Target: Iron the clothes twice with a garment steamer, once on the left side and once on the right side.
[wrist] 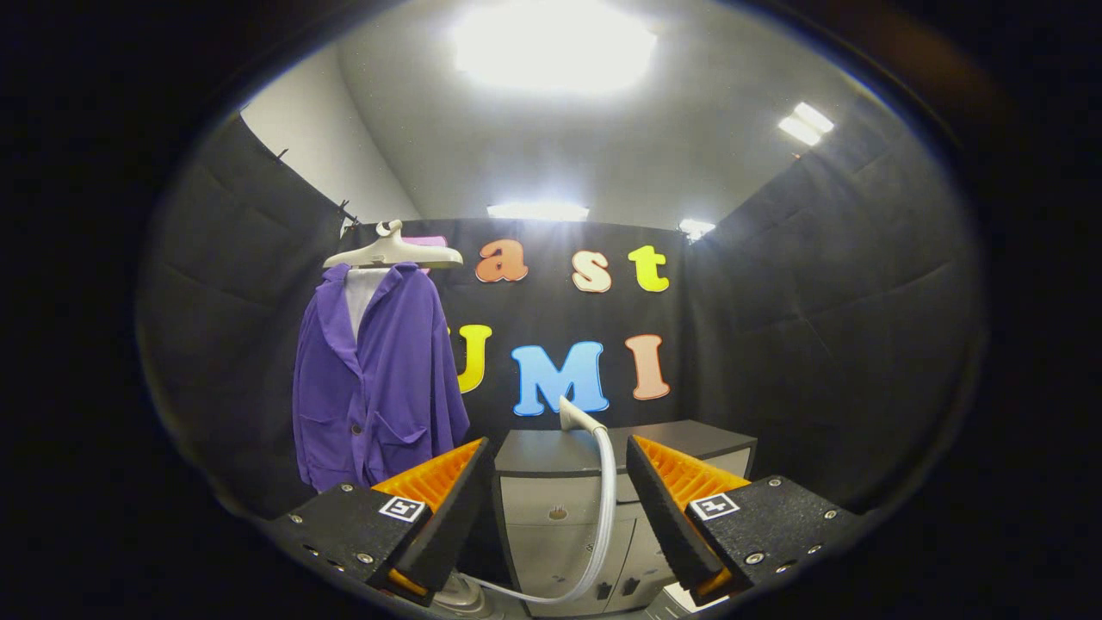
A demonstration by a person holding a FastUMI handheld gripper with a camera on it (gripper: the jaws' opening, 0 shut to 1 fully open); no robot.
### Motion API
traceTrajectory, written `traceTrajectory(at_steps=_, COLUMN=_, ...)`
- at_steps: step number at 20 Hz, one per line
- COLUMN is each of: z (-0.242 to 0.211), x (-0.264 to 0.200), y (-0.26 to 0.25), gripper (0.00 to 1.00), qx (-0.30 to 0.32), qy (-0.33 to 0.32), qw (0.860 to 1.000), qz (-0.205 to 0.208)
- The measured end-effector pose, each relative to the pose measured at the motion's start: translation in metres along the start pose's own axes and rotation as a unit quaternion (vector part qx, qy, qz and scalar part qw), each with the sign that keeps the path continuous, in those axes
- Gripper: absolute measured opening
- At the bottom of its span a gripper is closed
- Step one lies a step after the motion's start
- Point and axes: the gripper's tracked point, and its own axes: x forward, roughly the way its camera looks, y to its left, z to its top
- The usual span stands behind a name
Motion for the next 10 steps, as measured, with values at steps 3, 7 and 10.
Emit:
traceTrajectory(at_steps=3, z=0.02, x=0.012, y=0.0, gripper=0.95, qx=0.001, qy=-0.013, qw=1.0, qz=-0.012)
traceTrajectory(at_steps=7, z=0.05, x=0.031, y=0.0, gripper=0.95, qx=-0.005, qy=-0.03, qw=0.999, qz=-0.023)
traceTrajectory(at_steps=10, z=0.076, x=0.048, y=-0.002, gripper=0.95, qx=-0.02, qy=-0.044, qw=0.999, qz=-0.021)
